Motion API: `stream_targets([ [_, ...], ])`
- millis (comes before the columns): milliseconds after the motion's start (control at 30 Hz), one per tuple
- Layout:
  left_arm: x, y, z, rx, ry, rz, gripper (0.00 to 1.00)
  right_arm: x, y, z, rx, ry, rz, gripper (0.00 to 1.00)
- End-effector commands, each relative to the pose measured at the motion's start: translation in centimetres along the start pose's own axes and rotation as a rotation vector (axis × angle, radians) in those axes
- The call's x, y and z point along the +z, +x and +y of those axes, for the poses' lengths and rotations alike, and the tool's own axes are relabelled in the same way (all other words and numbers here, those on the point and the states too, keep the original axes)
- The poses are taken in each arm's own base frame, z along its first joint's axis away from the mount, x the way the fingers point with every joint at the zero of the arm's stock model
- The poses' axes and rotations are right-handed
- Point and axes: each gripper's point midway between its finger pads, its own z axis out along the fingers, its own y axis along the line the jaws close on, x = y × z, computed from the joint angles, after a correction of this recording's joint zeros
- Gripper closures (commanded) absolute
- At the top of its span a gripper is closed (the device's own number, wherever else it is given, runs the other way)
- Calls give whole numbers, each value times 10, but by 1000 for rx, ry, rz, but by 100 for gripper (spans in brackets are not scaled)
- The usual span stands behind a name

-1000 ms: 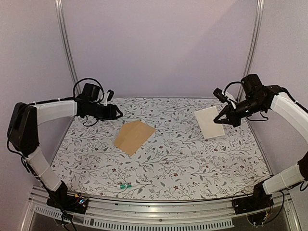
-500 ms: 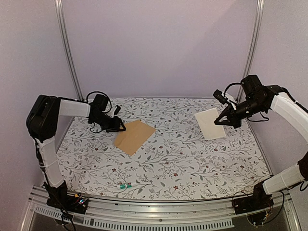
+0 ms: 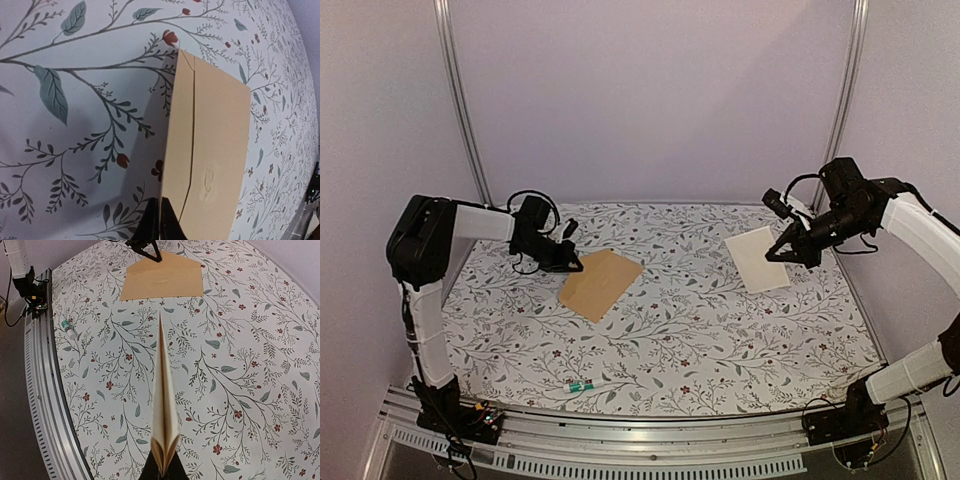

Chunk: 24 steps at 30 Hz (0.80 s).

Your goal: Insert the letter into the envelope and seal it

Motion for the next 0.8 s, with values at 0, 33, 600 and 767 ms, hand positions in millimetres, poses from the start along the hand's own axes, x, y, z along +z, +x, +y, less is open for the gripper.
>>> stream_targets([
  [0,-5,-14,-17,60,79,-16,100,-1,3,-3,-11,18,18,100],
  [33,-9,-18,-26,86,105,-24,100,-2,2,-5,-20,27,23,100],
  [600,-4,39,-222,463,535,184,100,-27,-26,-12,-195,95,37,100],
  [767,15,88,-266,517,635,299,100,-28,-18,-6,-194,88,53,100],
])
